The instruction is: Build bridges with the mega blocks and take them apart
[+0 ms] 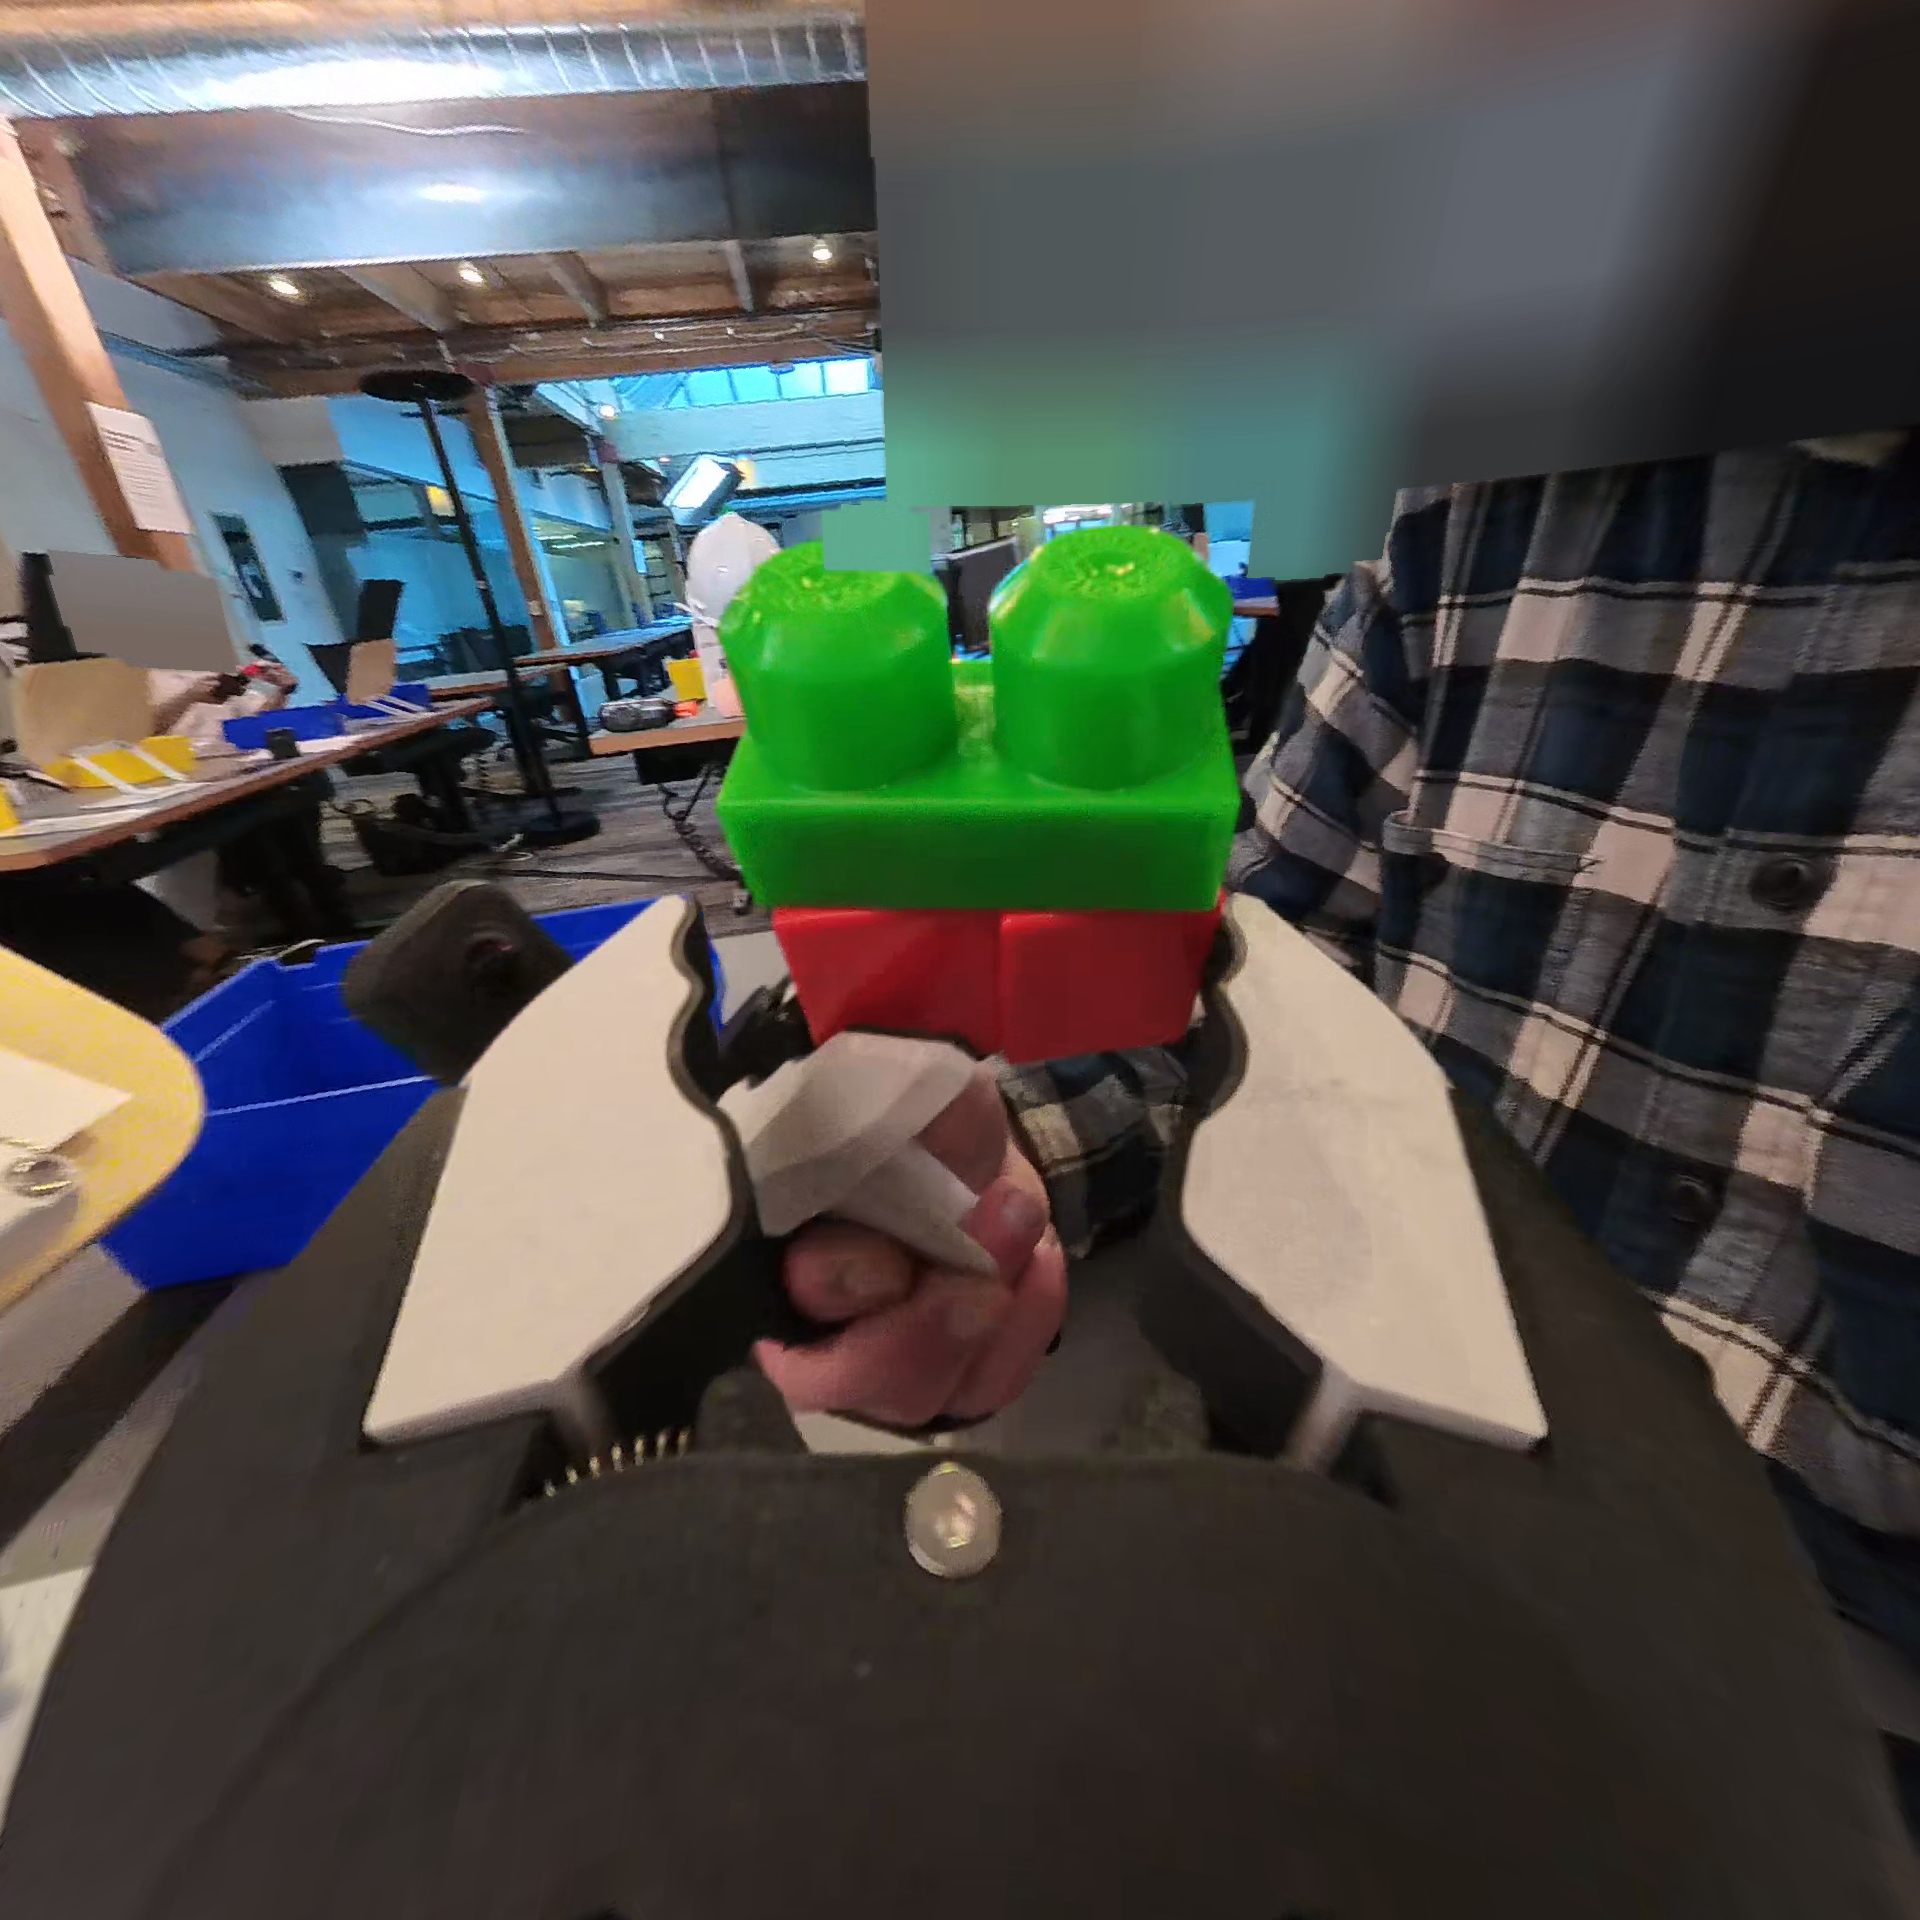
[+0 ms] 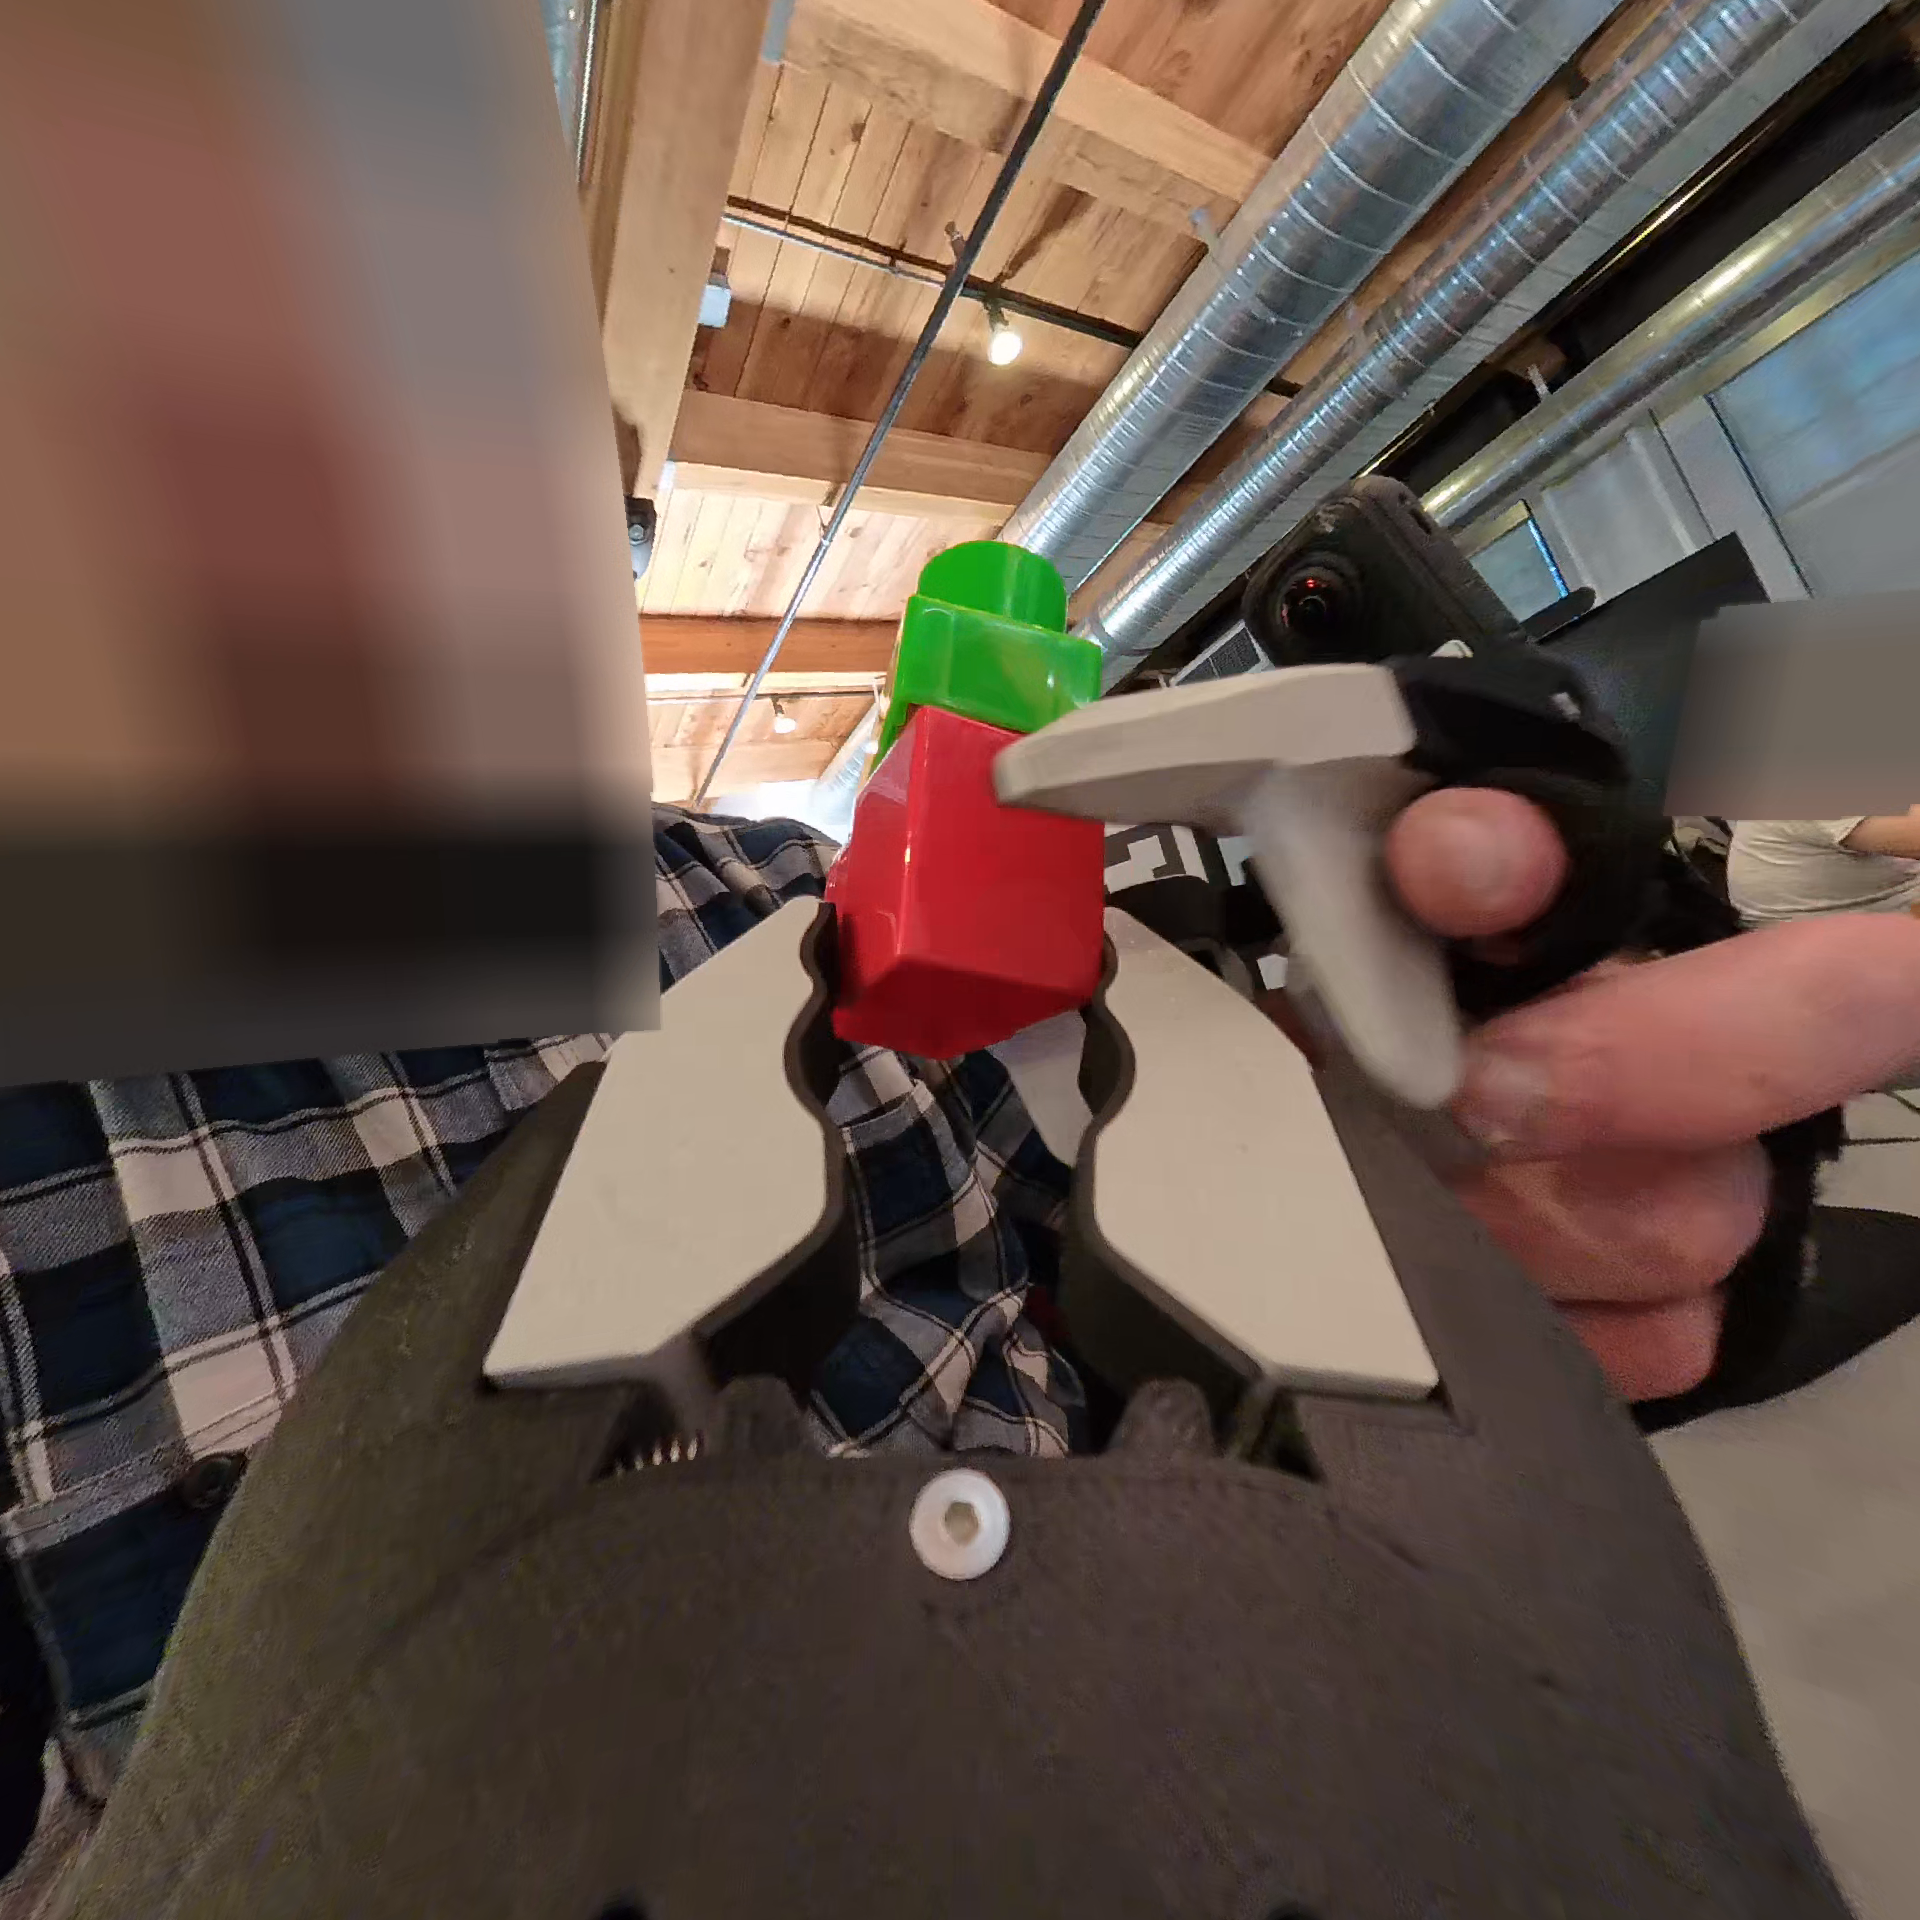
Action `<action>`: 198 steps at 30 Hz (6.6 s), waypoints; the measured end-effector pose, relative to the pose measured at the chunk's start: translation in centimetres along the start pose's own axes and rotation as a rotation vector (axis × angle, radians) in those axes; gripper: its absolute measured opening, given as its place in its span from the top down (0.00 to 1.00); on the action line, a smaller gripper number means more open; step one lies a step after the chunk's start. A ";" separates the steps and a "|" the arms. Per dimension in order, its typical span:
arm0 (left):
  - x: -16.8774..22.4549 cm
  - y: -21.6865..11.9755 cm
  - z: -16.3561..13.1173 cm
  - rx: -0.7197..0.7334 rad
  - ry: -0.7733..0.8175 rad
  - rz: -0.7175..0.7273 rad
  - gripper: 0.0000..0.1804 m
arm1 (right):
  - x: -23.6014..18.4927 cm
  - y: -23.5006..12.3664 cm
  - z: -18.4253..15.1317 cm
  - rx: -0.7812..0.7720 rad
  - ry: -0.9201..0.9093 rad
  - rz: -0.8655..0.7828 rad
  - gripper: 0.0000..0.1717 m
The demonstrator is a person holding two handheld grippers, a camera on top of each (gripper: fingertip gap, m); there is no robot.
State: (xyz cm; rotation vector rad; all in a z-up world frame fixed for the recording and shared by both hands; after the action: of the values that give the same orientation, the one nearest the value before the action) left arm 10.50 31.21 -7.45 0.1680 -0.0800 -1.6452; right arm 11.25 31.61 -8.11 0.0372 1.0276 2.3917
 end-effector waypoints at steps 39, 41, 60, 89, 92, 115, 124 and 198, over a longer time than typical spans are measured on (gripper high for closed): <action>1.5 -2.5 -1.3 0.003 -0.405 -0.254 0.58 | 4.7 0.2 -0.9 -1.848 -1.090 -0.678 0.33; 1.4 -2.7 -1.4 0.010 -0.429 -0.257 0.58 | 4.8 0.0 -0.9 -1.859 -1.071 -0.695 0.35; 1.3 -2.4 -2.9 -0.068 -0.462 -0.291 0.59 | 5.0 -0.1 -2.6 -1.905 -0.985 -0.638 0.29; 0.7 -1.8 -4.2 -0.177 -0.423 -0.247 0.59 | 5.1 0.0 -3.2 -1.928 -0.898 -0.608 0.33; 0.6 -2.0 -4.0 -0.181 -0.409 -0.241 0.59 | 5.0 0.2 -2.9 -1.928 -0.932 -0.604 0.37; 1.4 -2.1 -4.0 -0.194 -0.416 -0.311 0.59 | 4.5 -1.4 -2.9 -1.947 -0.872 -0.627 0.41; -1.3 -3.1 -3.5 -0.103 -0.346 -0.099 0.59 | 4.4 -2.6 0.3 -1.752 -0.855 -0.856 0.33; 0.0 -2.7 -0.5 -0.066 -0.315 -0.141 0.60 | 1.7 0.9 -2.6 -1.630 -0.952 -0.692 0.35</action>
State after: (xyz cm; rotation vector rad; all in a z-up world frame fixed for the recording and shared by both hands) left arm 7.90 31.42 -8.38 -0.1399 -0.2579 -1.8012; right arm 8.77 30.19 -9.65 0.1625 -1.1890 1.5361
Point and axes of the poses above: each gripper's, where its closed fingertips meet, y out along the fingers, z out of its top, x = y × z across the jaws, the point moved 2 cm from there along -y, back along the fingers, and after that the axes turned 12 degrees about z, right-handed, at the moved point
